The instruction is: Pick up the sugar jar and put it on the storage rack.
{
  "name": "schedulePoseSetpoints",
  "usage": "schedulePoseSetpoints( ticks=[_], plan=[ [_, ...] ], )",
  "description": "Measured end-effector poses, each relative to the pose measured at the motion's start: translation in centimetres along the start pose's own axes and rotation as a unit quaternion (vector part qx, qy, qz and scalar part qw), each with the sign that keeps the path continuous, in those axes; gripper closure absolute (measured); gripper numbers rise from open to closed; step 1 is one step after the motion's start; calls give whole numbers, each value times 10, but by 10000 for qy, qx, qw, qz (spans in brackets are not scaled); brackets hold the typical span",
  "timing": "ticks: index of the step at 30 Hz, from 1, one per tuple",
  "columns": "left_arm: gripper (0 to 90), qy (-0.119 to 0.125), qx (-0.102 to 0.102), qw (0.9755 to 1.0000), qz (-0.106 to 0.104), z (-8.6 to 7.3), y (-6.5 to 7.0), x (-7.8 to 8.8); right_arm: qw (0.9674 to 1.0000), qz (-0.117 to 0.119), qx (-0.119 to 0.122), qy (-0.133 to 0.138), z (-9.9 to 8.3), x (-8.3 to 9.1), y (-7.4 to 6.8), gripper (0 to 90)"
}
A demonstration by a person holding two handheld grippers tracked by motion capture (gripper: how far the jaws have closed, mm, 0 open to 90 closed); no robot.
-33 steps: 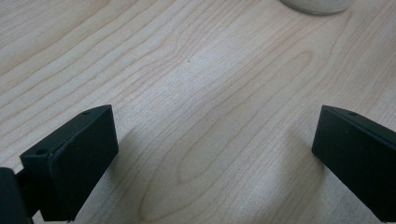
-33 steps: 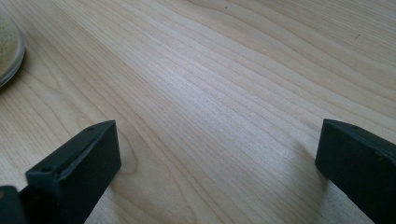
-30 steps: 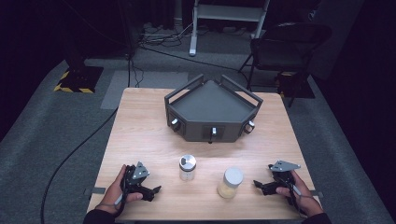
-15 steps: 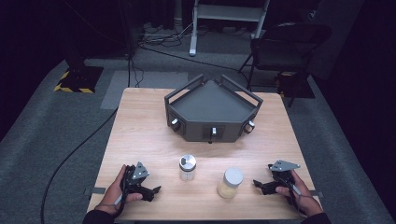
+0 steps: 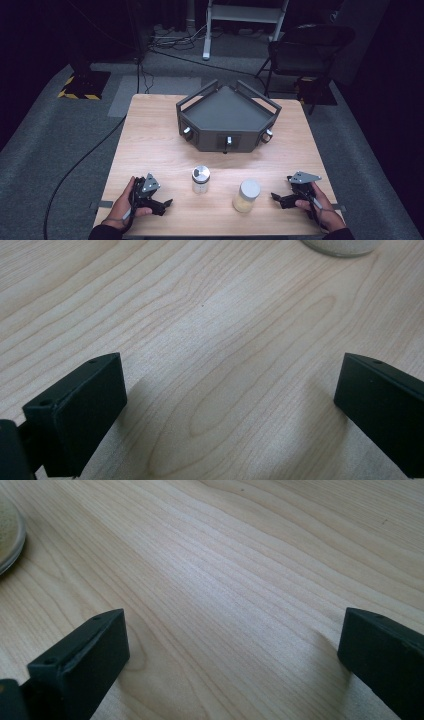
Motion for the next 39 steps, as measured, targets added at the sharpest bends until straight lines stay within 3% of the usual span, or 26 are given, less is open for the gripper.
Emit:
schedulePoseSetpoints(
  ticks=[7,13,28,39],
  plan=[
    [18,9,20,9999,112,2,7,0,10000,1,-2,-1,0,0,0,0],
    [17,175,149,9997,120,2,10,3,10000,0,0,-1,0,0,0,0],
    [17,455,216,9987,24,6,14,8,10000,12,7,-1,0,0,0,0],
    [17,619,142,9980,-20,16,23,6,10000,13,8,0,0,0,0,0]
  ],
)
Point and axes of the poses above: each handheld gripper's, and its own axes: x roughly backward along the jaws, z roughly out of its top, y roughly to its right, the point moved 1 cm from there along -x, roughly forward along the jaws, and after that the axes turned 2 degrees about y, right-handed, at the moved point
